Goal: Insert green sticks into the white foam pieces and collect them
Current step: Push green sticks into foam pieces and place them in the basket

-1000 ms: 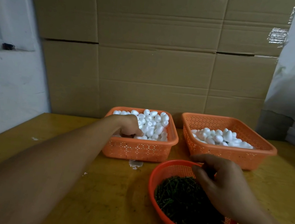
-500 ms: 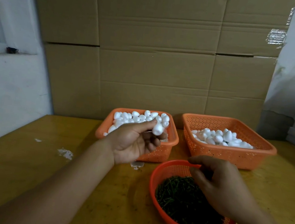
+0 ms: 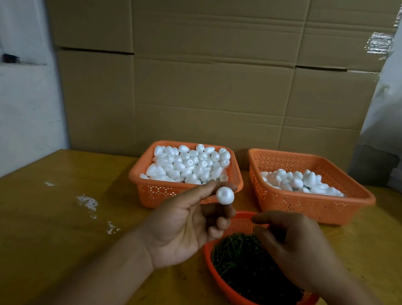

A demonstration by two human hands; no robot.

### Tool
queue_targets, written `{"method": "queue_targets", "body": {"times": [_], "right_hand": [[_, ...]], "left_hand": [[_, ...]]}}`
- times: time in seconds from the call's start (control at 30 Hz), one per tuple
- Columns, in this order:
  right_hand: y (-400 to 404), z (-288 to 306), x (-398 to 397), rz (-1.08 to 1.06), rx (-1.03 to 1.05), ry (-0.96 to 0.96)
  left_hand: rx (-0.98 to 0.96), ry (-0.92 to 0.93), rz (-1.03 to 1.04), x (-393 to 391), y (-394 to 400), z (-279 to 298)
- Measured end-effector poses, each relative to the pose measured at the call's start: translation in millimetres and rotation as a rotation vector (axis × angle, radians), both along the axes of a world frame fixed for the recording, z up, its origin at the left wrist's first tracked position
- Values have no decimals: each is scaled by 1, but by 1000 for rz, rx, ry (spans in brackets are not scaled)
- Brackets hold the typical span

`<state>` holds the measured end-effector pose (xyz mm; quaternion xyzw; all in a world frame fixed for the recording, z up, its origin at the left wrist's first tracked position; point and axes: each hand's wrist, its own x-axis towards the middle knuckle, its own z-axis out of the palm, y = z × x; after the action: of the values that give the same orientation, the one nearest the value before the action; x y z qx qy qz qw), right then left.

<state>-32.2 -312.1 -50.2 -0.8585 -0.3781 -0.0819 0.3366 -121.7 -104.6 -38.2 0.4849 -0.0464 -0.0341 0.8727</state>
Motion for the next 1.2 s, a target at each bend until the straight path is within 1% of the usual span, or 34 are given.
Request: {"method": "queue_targets", "body": {"times": [0.13, 0.2, 0.3, 0.43, 0.6, 0.73, 0.87, 0.97, 1.07, 1.2], "right_hand": [[2, 4, -5, 75, -222, 22], [4, 6, -10, 81, -358, 21], [9, 6, -18, 80, -540, -37], [17, 4, -23, 102, -626, -66], [19, 1, -23, 85, -615, -78], [17, -1, -21, 70, -566, -71], [15, 0, -21, 39, -527, -86], [14, 2, -21, 12, -470, -100], [13, 4, -20, 9, -395, -66], [12, 6, -20, 20, -298, -73]], "left_hand": [[139, -87, 7, -3, -3, 0], [228, -117, 52, -4, -5, 0], [323, -139, 156, -4, -10, 0], [360, -193, 214, -4, -14, -1], [341, -196, 243, -4, -16, -1], [386, -169, 270, -3, -16, -4], [363, -142, 247, -3, -16, -5], [329, -128, 227, -2, -15, -6], [330, -111, 230, 0, -16, -7], [323, -99, 227, 1, -16, -7]]}}
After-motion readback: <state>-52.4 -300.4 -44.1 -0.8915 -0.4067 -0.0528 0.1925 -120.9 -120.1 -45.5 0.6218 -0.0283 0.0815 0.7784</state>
